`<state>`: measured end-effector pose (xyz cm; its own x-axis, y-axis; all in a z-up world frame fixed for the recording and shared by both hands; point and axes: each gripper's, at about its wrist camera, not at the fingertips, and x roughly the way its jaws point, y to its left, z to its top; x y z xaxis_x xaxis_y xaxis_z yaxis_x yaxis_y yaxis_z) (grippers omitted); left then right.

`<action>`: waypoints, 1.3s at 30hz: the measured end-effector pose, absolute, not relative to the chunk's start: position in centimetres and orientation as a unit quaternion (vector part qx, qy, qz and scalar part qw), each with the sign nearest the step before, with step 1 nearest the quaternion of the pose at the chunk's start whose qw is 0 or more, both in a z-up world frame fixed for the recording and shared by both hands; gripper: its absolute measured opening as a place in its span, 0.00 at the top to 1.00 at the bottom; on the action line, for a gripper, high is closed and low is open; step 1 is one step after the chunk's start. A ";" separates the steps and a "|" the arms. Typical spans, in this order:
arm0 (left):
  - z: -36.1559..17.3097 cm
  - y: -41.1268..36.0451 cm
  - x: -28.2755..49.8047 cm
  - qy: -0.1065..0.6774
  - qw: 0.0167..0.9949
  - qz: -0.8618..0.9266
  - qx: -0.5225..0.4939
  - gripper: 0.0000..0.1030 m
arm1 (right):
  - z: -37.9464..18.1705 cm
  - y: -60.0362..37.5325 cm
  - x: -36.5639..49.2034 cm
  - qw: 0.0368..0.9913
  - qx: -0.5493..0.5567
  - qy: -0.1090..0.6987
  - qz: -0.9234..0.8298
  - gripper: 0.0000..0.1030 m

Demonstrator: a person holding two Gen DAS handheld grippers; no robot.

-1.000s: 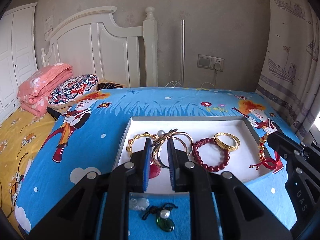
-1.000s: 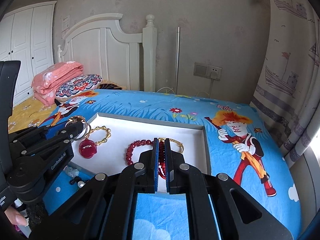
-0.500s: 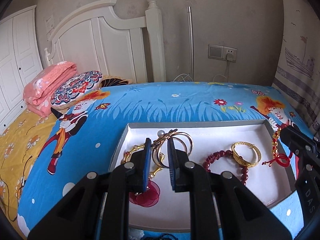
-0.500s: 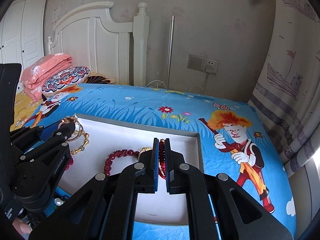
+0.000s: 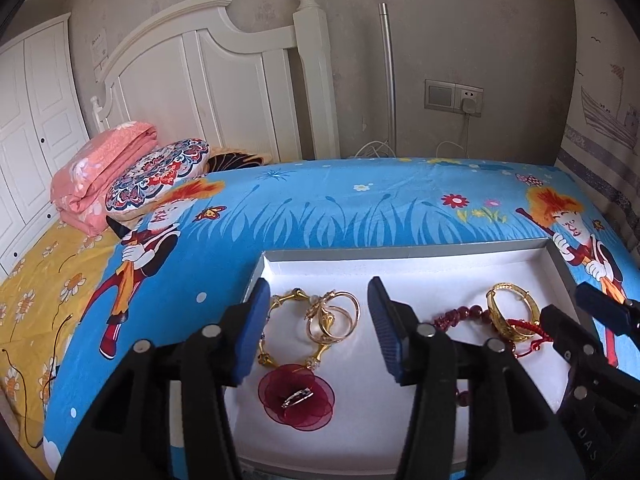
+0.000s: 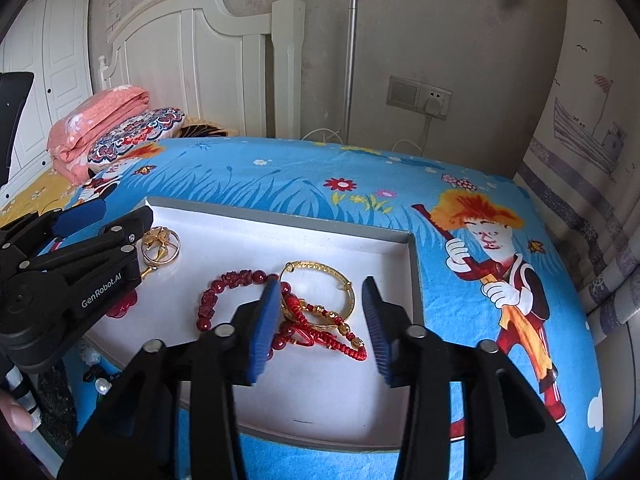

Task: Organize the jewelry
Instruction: 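Carry both pieces over the tray and open both tools to drop them, then raise both tools away from the tray toward the remaining jewelry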

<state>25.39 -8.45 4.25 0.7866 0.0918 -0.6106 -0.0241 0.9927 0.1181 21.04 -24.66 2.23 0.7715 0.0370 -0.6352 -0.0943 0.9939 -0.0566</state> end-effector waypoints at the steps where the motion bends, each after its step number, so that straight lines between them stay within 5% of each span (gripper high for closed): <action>1: 4.7 -8.3 25.2 0.320 0.946 0.034 0.052 0.47 | 2.7 -24.8 20.8 0.941 -0.047 0.333 0.034 0.59; 4: 6.0 -7.9 24.1 0.304 0.951 0.028 0.053 0.42 | 4.2 -25.1 19.2 0.946 -0.053 0.318 0.040 0.59; 6: 6.8 -7.5 22.8 0.292 0.955 0.024 0.048 0.26 | 4.7 -25.2 17.8 0.949 -0.049 0.309 0.050 0.59; 15: 6.9 -3.7 14.2 0.247 0.966 0.014 0.074 0.09 | 1.8 -25.6 11.0 0.946 0.010 0.318 0.061 0.56; 39: -2.5 2.1 4.5 0.294 0.953 0.035 0.069 0.08 | -3.7 -16.2 5.8 0.920 -0.034 0.362 0.144 0.56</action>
<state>4.51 2.07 -2.46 0.8249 0.1080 -0.5548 -0.0266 0.9879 0.1527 5.78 -16.20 -3.67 0.6969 0.2415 -0.6753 -0.2902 0.9560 0.0424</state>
